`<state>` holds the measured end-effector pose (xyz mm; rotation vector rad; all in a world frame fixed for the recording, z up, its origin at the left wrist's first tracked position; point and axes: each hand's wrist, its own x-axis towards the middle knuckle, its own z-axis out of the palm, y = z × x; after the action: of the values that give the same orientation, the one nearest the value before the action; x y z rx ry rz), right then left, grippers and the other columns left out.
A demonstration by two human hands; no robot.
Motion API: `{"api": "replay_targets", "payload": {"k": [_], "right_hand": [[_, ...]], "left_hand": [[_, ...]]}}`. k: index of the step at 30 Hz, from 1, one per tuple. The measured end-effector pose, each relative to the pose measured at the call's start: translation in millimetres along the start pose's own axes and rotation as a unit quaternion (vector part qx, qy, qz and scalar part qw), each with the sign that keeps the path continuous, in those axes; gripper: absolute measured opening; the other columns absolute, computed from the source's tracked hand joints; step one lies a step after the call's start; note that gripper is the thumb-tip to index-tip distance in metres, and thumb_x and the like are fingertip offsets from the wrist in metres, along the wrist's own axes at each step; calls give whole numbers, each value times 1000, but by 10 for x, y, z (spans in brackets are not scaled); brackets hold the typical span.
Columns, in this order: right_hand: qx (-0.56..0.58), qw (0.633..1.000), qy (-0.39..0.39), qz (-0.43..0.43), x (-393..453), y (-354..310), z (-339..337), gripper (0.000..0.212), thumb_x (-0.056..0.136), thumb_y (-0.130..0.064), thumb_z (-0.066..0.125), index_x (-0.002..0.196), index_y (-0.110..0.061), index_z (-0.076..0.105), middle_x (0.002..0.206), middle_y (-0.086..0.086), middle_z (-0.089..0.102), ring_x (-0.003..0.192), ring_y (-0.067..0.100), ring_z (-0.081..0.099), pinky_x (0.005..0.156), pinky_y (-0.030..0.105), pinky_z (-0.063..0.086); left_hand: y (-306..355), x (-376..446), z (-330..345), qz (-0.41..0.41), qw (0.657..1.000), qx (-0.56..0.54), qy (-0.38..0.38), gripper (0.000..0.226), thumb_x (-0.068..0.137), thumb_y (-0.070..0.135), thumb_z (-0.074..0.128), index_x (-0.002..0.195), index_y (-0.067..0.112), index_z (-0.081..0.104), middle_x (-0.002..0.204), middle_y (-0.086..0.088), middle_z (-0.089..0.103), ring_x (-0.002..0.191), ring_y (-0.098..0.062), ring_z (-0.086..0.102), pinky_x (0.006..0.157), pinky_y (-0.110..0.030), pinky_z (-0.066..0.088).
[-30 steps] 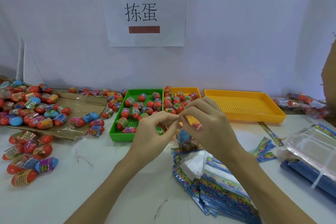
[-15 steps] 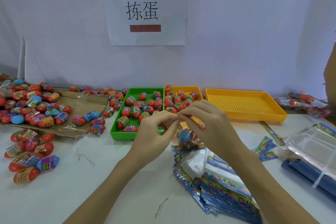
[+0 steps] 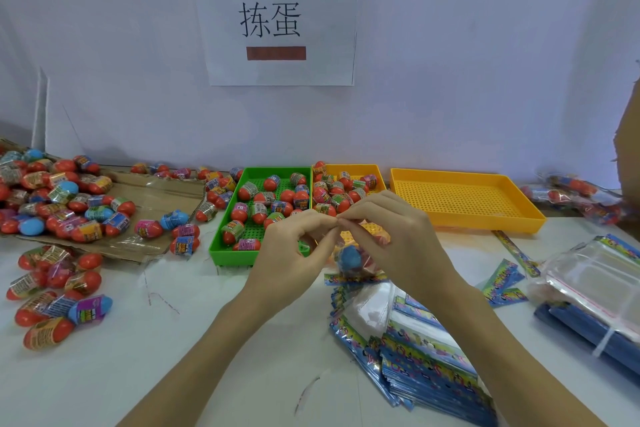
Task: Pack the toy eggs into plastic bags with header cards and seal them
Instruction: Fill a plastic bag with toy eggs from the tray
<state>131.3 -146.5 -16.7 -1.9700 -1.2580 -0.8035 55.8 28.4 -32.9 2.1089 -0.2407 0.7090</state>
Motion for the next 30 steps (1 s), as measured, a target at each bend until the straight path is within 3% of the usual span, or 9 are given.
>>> {"api": "replay_targets", "payload": {"k": [7,10,15,20,23,25,27,29,30], "right_hand": [[-6,998,48,33,9,-48,39,6,86,-2,79,86,-6,75,85,2,72,83,18,63,78,25,53],[3,990,101,94,27,71,-81,7,87,-3,78,84,-7,73,82,0,69,79,13,60,77,16,48],[-4,958,163,235,-17,509,-373,5,93,-13,73,88,-13,72,79,-2,70,74,11,65,70,16,50],[-70,919,135,363,-221,973,-491,12,96,-17,70,92,-7,76,83,2,72,76,16,64,75,27,45],[-86,911,62,399,-327,1101,-516,20,97,-20,70,86,-5,77,77,2,72,76,21,65,76,35,48],[-90,907,20,410,-348,1112,-509,31,99,-27,67,78,-7,77,65,1,70,67,22,64,72,36,48],[-104,910,17,401,-319,1073,-510,28,100,-25,66,81,-7,76,60,1,68,65,22,65,73,38,50],[-106,917,30,382,-272,1004,-521,11,99,-15,66,96,-11,76,69,3,72,71,22,68,77,39,53],[-108,920,27,375,-242,975,-529,14,99,-8,64,101,-13,77,81,5,75,77,23,69,81,40,54]], "left_hand": [[11,19,26,-13,1000,-6,13,17,97,3,69,104,13,80,88,5,75,79,-15,69,69,-26,57],[-12,17,-14,-48,999,-11,23,20,96,2,69,100,18,80,83,9,76,78,-11,71,70,-23,57],[-69,68,-106,-141,985,-89,48,19,99,5,67,100,18,80,84,9,78,75,-2,71,72,-19,57],[-52,58,-98,-151,983,-95,47,17,99,7,67,104,16,80,85,9,79,83,-3,72,73,-12,53],[-67,65,-113,-157,981,-102,45,17,99,8,67,104,18,80,86,9,79,84,-3,72,74,-13,54],[-66,67,-116,-156,982,-98,44,17,99,8,67,104,19,80,85,9,79,82,-2,72,74,-12,53],[-67,68,-114,-154,982,-100,45,17,99,9,67,103,19,81,85,8,79,84,-4,73,75,-13,53],[-70,66,-112,-153,982,-103,44,17,99,9,68,103,19,80,86,8,79,86,-5,74,78,-14,54],[-72,66,-113,-152,982,-103,43,17,99,9,67,103,19,80,86,8,79,87,-6,74,79,-15,55]]}}
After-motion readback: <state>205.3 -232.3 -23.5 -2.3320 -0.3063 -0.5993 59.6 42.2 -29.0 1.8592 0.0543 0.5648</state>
